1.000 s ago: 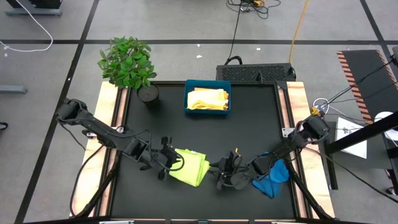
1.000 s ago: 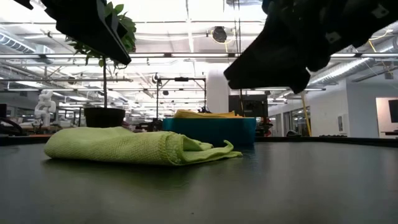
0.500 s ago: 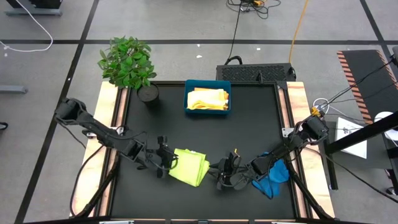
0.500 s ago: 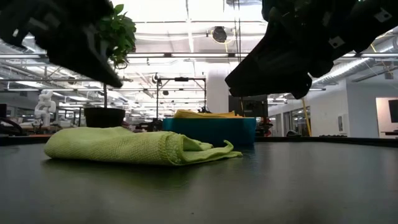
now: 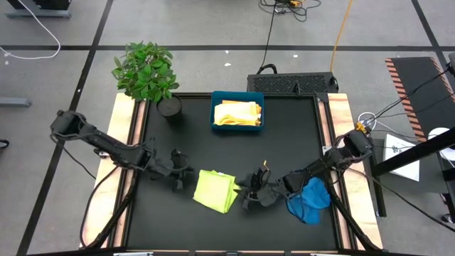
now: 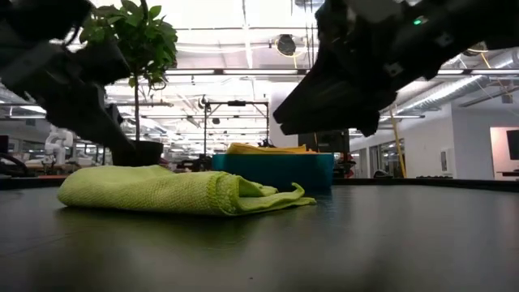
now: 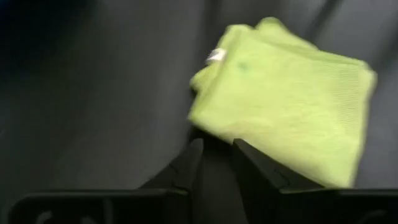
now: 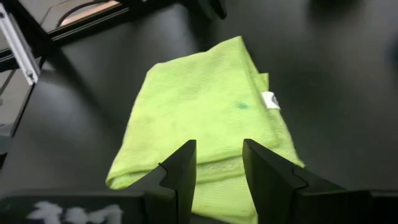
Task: Fold microfiber towels
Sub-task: Fold the green microfiber towel
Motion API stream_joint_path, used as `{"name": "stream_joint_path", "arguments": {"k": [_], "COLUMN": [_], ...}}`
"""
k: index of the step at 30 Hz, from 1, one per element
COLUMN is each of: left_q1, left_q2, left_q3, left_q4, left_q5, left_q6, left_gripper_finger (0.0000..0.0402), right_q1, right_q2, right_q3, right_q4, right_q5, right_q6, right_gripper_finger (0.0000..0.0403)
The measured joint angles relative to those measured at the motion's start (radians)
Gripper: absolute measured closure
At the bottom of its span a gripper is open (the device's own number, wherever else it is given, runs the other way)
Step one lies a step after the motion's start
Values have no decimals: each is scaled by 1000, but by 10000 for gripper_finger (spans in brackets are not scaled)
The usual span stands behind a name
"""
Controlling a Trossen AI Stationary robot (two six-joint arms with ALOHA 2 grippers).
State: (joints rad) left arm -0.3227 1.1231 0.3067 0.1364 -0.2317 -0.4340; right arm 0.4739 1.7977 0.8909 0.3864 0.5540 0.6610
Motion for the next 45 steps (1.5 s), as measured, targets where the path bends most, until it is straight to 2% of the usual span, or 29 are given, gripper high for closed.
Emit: {"name": "stream_joint_path", "arguments": {"k": [7,13,25,36,45], "left_q1": [99,156,200,200,200], "left_q2": [41,114,282,286,285], "left_q3": [-25,-24,-23,-23,-23], "left_q4": [44,147,343,351,426], "left_q5": [45,150,242,279,287], "left_q6": [-47,-47,-37,-21,-21], "left_gripper_finger": [231,194,190,190,190], "right_q1": [-39,-43,-43,-43,-43], "right_q2": [0,0,0,0,0], "right_q3": [0,0,0,0,-17], "right_q4": [5,5,5,4,5], "right_q5": [-35,-35,-35,-34,-32], "right_q6": [-19,-26,-26,-26,-19], "right_gripper_finger": [278,278,278,278,278]}}
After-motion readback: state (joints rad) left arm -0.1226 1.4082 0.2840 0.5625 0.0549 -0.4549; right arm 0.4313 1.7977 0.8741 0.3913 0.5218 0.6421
